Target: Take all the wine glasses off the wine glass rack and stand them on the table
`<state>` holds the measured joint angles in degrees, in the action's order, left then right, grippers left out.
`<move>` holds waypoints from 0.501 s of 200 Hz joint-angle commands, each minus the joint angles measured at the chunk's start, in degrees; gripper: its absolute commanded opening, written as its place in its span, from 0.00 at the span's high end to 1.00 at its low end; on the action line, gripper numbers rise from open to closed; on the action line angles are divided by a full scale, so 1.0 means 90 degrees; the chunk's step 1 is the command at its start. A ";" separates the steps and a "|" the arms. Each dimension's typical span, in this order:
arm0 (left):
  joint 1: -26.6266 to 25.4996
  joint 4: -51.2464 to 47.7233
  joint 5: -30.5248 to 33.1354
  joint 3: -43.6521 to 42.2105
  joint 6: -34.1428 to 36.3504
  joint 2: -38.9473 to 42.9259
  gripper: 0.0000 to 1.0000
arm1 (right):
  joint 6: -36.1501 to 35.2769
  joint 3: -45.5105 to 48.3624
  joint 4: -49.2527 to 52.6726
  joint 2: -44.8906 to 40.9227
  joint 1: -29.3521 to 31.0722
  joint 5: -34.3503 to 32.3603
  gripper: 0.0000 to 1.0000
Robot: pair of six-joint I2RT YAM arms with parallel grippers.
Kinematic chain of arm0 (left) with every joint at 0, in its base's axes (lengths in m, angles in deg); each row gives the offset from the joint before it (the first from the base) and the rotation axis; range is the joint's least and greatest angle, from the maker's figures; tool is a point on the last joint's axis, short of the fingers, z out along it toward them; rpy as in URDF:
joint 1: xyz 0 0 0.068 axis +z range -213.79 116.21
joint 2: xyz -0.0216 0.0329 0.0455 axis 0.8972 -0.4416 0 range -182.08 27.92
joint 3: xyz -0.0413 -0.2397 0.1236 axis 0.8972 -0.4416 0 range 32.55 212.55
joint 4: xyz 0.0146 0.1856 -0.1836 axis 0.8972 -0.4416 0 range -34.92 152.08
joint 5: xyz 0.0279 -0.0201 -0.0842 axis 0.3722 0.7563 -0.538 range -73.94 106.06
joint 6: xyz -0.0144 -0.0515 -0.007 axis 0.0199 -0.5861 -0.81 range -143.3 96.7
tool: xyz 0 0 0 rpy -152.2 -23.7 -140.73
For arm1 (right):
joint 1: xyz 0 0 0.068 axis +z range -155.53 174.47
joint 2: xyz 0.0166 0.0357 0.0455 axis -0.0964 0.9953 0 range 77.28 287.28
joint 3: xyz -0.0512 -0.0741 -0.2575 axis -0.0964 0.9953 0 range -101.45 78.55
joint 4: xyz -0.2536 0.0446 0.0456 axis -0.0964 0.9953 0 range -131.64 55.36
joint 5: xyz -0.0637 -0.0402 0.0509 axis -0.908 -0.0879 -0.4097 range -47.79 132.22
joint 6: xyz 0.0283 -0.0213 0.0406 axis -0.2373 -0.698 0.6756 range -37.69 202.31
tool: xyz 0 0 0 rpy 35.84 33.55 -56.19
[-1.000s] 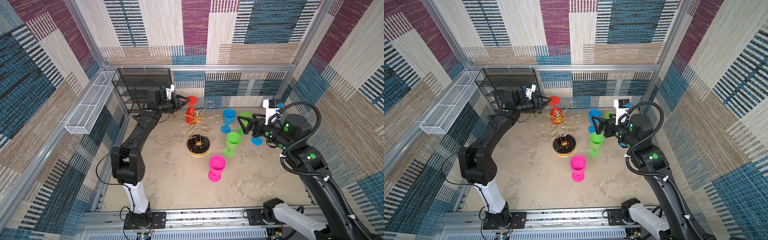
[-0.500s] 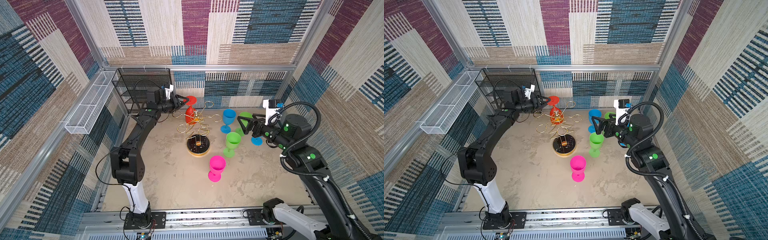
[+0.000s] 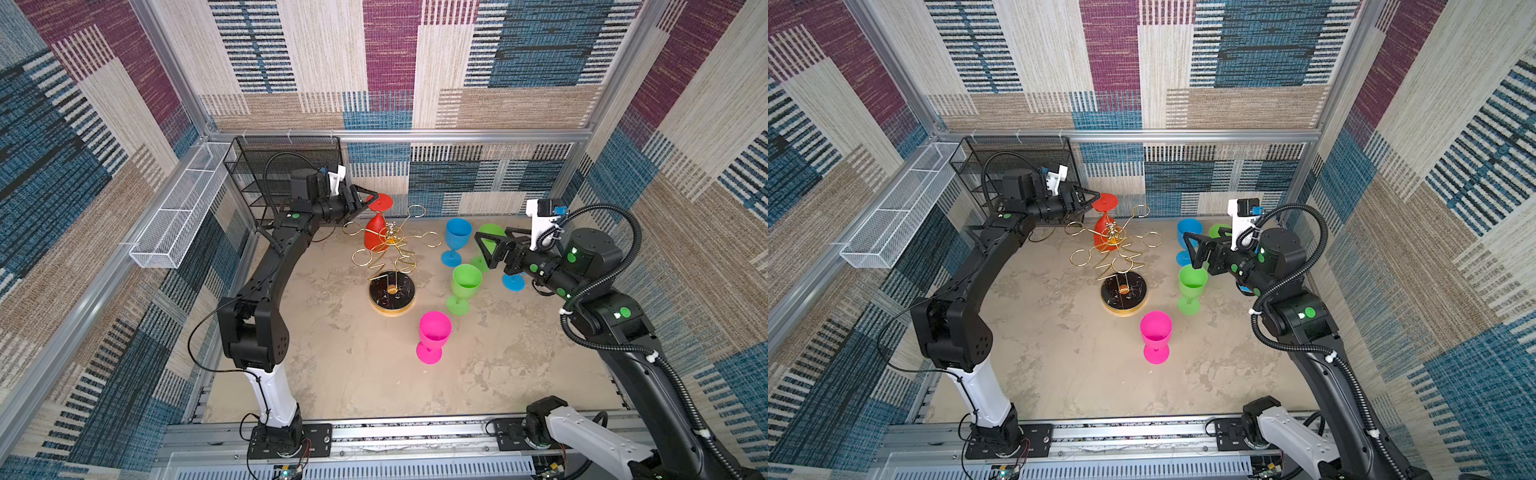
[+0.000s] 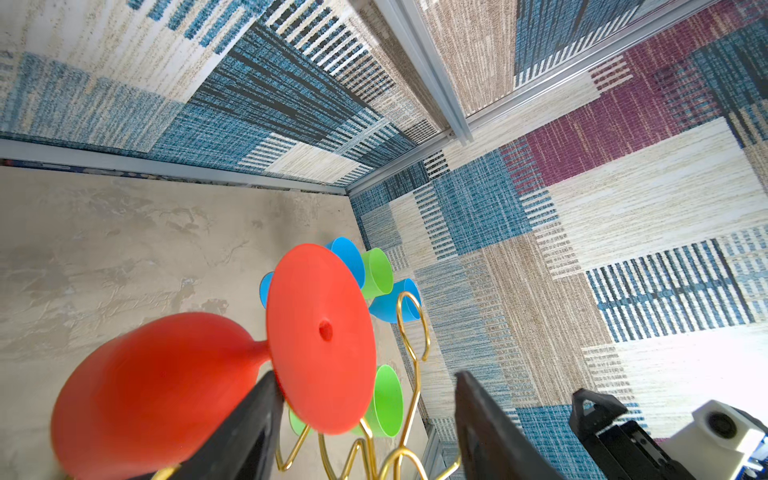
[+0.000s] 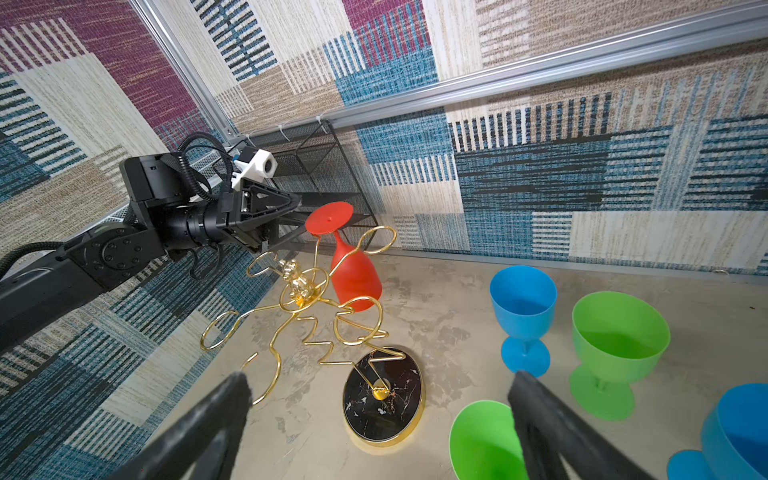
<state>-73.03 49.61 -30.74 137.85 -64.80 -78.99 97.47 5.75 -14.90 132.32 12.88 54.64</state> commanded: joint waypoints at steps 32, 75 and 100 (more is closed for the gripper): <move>-0.0009 -0.0874 0.0622 0.0243 0.0776 0.0112 0.31 | 0.0040 0.0012 -0.0227 -0.0049 -0.0002 -0.0023 0.01; -0.0009 -0.0998 0.0639 0.0264 0.0875 0.0084 0.38 | 0.0048 0.0008 -0.0216 -0.0062 0.0003 -0.0043 0.01; -0.0009 -0.0960 0.0610 0.0244 0.0869 0.0082 0.42 | 0.0045 0.0022 -0.0208 -0.0071 0.0000 -0.0051 0.01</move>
<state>-73.05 40.97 -25.78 139.90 -58.83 -78.57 97.47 5.75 -14.85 131.89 12.88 54.64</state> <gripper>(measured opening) 0.595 0.993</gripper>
